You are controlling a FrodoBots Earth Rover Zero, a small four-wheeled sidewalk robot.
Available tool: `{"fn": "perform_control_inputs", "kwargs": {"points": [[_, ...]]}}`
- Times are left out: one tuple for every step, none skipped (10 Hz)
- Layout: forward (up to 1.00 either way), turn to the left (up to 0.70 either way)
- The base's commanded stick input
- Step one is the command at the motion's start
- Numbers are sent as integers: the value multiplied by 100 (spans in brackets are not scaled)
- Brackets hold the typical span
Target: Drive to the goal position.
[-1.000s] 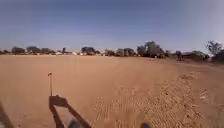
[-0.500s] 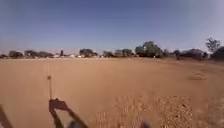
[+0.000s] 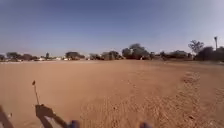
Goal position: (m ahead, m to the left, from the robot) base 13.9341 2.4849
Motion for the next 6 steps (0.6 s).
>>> {"fn": "perform_control_inputs", "kwargs": {"points": [[100, 0], [100, 0], [100, 0], [100, 0], [100, 0], [100, 0]]}}
